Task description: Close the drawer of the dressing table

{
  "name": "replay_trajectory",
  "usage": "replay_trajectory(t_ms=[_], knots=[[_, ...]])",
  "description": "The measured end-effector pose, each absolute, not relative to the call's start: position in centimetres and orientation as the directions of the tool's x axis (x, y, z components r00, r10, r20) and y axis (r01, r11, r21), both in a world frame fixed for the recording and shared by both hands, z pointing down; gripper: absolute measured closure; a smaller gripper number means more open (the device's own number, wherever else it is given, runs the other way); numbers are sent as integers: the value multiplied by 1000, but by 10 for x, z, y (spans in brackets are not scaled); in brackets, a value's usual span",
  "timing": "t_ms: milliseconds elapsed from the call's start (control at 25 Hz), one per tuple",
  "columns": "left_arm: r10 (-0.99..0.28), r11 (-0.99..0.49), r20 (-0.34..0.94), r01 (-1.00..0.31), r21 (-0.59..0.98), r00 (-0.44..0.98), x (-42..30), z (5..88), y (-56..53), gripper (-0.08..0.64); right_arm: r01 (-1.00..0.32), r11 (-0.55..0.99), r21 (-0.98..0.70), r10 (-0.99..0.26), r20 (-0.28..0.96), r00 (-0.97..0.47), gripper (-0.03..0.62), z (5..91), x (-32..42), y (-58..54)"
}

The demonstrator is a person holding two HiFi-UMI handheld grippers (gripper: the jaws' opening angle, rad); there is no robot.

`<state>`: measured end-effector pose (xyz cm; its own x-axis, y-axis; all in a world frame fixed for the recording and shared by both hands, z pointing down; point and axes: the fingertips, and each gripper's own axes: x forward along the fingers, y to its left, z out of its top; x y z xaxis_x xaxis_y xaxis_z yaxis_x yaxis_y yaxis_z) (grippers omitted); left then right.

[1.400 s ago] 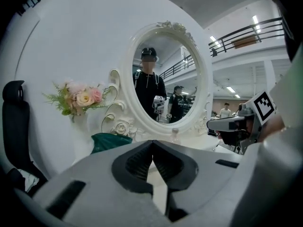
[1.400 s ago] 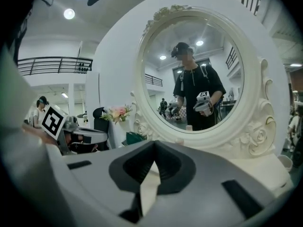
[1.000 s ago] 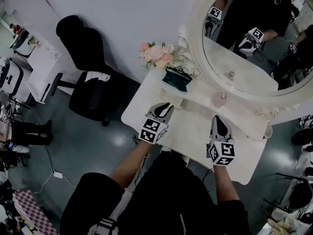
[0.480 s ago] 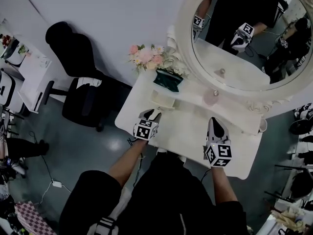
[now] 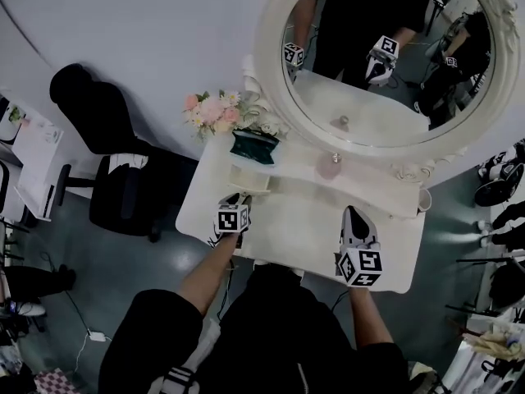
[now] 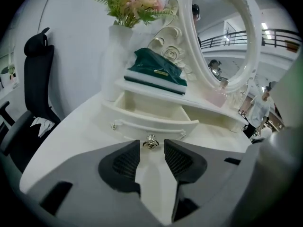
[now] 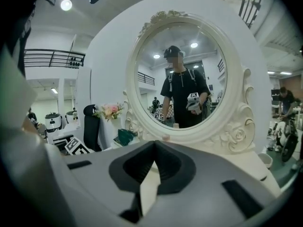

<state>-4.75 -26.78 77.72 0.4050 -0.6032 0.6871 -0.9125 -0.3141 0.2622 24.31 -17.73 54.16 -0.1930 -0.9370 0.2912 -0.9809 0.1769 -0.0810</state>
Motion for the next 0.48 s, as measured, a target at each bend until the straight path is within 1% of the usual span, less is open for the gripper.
replay_trajectory(t_ms=[80, 160, 200, 480], knots=[[-600, -300, 691, -914, 273, 404, -47, 779, -269, 391, -983, 167, -80, -939, 292, -183, 592, 541, 247, -176], [-596, -295, 697, -916, 272, 398, -47, 779, -271, 429, -984, 159, -80, -940, 293, -175, 592, 541, 251, -176], [-595, -296, 700, -918, 265, 395, -48, 778, -271, 460, -985, 156, -80, -941, 292, -172, 592, 541, 252, -176], [-599, -321, 698, -916, 240, 392, -47, 777, -271, 459, -985, 153, -83, -942, 290, -171, 592, 541, 250, -175]])
